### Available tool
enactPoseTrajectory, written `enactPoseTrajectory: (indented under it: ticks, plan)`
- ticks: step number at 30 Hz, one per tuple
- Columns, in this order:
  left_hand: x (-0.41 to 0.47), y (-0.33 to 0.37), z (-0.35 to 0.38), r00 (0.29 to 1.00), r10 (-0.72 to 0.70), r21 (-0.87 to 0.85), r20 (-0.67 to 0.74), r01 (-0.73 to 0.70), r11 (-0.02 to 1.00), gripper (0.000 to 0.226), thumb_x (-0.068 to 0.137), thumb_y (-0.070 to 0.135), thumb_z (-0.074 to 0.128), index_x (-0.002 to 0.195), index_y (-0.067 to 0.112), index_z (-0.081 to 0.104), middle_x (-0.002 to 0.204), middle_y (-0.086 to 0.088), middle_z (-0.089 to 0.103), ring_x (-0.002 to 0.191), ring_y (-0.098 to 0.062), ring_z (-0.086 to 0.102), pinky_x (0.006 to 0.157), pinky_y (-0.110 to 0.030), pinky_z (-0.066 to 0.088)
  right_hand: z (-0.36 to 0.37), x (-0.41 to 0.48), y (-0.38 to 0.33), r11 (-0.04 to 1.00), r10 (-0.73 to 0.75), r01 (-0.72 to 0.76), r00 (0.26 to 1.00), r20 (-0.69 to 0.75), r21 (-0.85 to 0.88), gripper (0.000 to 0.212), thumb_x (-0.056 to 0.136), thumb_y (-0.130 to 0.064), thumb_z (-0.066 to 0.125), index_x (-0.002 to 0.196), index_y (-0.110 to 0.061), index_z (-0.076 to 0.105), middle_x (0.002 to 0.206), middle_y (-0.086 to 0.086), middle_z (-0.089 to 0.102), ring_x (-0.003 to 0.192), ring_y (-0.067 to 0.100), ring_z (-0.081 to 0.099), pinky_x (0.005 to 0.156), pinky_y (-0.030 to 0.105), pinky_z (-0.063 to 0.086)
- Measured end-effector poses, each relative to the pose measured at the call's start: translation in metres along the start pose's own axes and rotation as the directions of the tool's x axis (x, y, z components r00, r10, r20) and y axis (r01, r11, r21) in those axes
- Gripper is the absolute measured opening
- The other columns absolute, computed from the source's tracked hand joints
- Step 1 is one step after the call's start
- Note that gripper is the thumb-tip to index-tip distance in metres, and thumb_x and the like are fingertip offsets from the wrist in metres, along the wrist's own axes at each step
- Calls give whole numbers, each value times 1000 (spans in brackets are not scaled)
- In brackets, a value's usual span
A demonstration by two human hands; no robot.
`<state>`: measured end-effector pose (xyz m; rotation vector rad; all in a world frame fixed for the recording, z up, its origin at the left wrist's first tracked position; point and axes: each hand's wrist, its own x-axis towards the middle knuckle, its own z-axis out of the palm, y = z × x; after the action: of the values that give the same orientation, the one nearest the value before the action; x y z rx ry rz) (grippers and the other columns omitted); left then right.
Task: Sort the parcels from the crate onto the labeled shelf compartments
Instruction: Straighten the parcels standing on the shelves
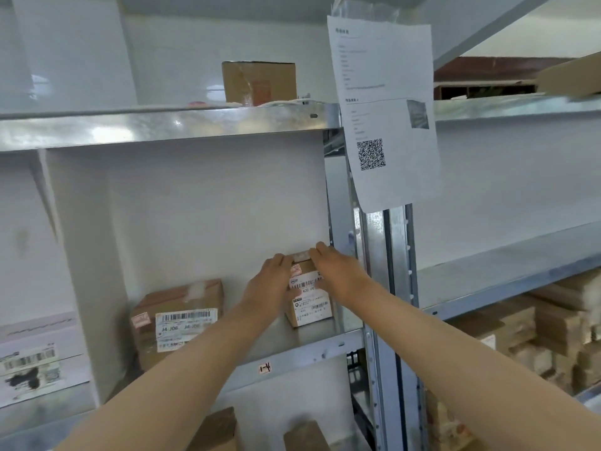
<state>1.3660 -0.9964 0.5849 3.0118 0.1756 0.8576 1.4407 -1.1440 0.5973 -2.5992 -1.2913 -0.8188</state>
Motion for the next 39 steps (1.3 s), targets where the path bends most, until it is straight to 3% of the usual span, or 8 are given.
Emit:
enactPoseTrajectory:
  ticks: [4, 9, 13, 15, 19, 29, 34, 39]
  plan:
    - [7, -2, 4, 1000, -30, -29, -1, 30, 999, 63, 87, 24, 71, 141, 15, 40, 134, -3, 46, 125, -22, 47, 94, -40, 49, 15, 8, 2, 1000, -4, 3, 999, -45, -24, 50, 94, -14, 61, 138, -7, 40, 133, 9, 43, 119, 24, 48, 78, 36, 49]
    - [-15, 3, -13, 995, 25, -202, -98, -45, 978, 72, 86, 22, 73, 147, 10, 36, 147, -6, 40, 135, -21, 41, 108, -31, 38, 5, -14, -5, 990, -142, 141, 967, -211, -19, 67, 88, -15, 69, 147, -1, 38, 146, 15, 44, 132, 30, 47, 104, 40, 42]
    - [-71, 3, -33, 956, 95, -184, -277, -150, 971, 39, 91, 15, 66, 128, 7, 56, 127, -3, 58, 112, -11, 53, 87, 3, 25, -1, -46, -27, 932, -327, 362, 805, -495, -28, 48, 73, -10, 78, 119, -2, 65, 113, 12, 67, 98, 27, 67, 78, 35, 55]
    - [-94, 0, -37, 961, 133, -152, -242, -173, 973, 33, 92, 11, 64, 123, 4, 60, 123, -7, 62, 108, -15, 58, 90, 3, 26, 0, -58, -37, 910, -352, 414, 788, -505, 10, 36, 84, -23, 74, 115, -5, 66, 109, 8, 66, 91, 23, 64, 74, 32, 52]
    - [-122, -3, -38, 986, 105, -175, -126, -126, 976, 30, 95, 11, 56, 125, 7, 59, 126, -5, 59, 110, -22, 60, 94, -35, 48, 9, -69, -58, 913, -308, 382, 875, -373, 144, 46, 95, -49, 45, 112, -10, 64, 104, 2, 63, 91, 19, 59, 81, 26, 38]
    - [-213, -38, -13, 982, -89, 9, 166, 89, 996, 24, 99, 21, 47, 119, 14, 58, 116, -2, 63, 98, -23, 62, 78, -34, 49, 76, -109, -114, 873, -354, 386, 922, -158, 299, 26, 96, -35, 60, 114, -16, 65, 112, -1, 64, 100, 21, 62, 79, 33, 46]
    - [-244, -68, 43, 869, -339, 262, 360, 254, 931, 63, 93, 33, 60, 143, 6, 33, 140, -9, 43, 127, -26, 48, 86, -39, 51, 110, -113, -144, 899, -345, 245, 907, 241, 363, 62, 96, -48, 55, 147, -19, 34, 142, -3, 43, 118, 18, 52, 90, 34, 43]
    - [-245, -94, 95, 845, -376, 376, 381, 230, 898, 96, 88, 40, 66, 153, -3, 9, 160, -19, 17, 148, -31, 22, 111, -40, 39, 169, -105, -173, 906, -303, 163, 894, 331, 391, 102, 83, -48, 73, 156, -19, 9, 162, 3, 10, 121, 27, 54, 90, 39, 51]
